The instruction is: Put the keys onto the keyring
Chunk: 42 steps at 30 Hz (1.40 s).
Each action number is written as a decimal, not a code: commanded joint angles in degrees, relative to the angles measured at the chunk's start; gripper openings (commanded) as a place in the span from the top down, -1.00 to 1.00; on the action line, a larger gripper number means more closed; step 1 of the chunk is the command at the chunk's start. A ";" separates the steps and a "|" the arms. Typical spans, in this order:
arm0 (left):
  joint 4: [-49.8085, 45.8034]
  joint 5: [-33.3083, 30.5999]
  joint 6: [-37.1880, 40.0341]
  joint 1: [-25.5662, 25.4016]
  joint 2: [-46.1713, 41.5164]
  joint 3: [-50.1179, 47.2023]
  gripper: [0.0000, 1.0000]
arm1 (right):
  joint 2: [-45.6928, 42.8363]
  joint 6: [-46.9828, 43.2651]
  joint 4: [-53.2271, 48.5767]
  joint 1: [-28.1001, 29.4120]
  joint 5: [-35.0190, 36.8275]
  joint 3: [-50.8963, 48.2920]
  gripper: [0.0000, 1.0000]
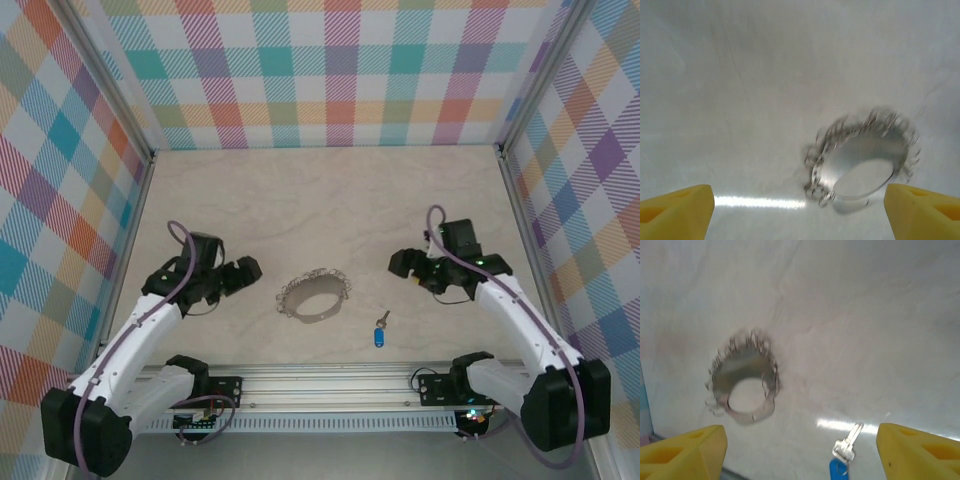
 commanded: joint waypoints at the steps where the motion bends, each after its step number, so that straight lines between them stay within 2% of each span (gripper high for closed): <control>1: -1.92 -1.34 -6.70 -5.15 0.12 -2.25 -0.77 | 4.27 3.02 2.37 4.83 -1.32 -0.31 -0.54; 5: 0.38 -4.51 -10.63 -11.41 3.47 -2.87 -0.76 | 9.77 2.80 3.40 8.81 0.92 2.20 -0.47; 11: 3.80 -8.06 -15.64 -17.61 9.04 -1.89 -0.74 | 15.87 2.33 4.27 11.88 1.23 5.36 -0.41; 20: 11.21 -9.08 -17.31 -22.14 20.01 0.20 -0.75 | 21.93 3.38 7.08 16.37 2.21 6.35 -0.29; 26: 14.84 -9.02 -17.51 -23.42 25.30 1.28 -0.75 | 24.75 4.41 9.17 19.01 2.16 6.41 -0.19; 34: 17.18 -9.59 -17.10 -23.45 27.89 1.45 -0.77 | 29.69 5.76 11.15 22.36 2.03 8.75 -0.10; 42: 17.40 -10.13 -14.06 -23.36 33.28 5.31 -0.78 | 33.74 5.95 11.40 23.13 1.82 12.45 -0.01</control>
